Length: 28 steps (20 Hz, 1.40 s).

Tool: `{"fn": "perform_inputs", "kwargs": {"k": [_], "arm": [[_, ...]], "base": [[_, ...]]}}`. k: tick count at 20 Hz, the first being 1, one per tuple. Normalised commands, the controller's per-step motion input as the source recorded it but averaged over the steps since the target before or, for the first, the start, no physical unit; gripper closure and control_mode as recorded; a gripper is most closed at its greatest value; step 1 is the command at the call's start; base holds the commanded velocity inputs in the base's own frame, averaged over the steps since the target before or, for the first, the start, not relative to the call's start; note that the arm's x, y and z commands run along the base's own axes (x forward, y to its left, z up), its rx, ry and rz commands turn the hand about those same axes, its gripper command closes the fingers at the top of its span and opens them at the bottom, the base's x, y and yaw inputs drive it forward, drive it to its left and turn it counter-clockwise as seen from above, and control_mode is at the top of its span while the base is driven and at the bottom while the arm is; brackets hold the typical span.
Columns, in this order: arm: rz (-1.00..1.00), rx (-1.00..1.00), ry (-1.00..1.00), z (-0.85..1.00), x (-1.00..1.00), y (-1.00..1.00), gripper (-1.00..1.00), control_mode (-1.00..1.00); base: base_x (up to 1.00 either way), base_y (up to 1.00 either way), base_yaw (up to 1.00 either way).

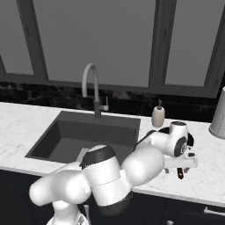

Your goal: Pick the pan and sponge and place them into the sink. Then turn on the water.

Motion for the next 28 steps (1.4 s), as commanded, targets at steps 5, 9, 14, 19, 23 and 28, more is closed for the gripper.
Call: {"fn": "perform_inputs", "kwargs": {"k": [5,9,14,19,23,28], "arm": [[0.0,0.11,0.1,-0.14,0.14,-0.32,-1.0,-1.0],[0.0,0.07,0.12,-0.44,0.17,-0.08,-1.0,-1.0],[0.0,0.0,0.14,-0.97,0.05,0.14,-1.0,-1.0],[-0.05,0.0,0.06,-1.0,-0.46,0.43,1.0,-1.0],[-0.15,0.0,-0.01,-1.0,-0.93,0.37,1.0,-1.0],[-0.16,0.0,-0.02,-1.0,-0.66,0.56,1.0,-1.0]], "base": [[0.0,0.0,0.0],[0.0,0.0,0.0],[0.0,0.0,0.0],[0.0,0.0,0.0],[0.0,0.0,0.0],[0.0,0.0,0.0]]}}
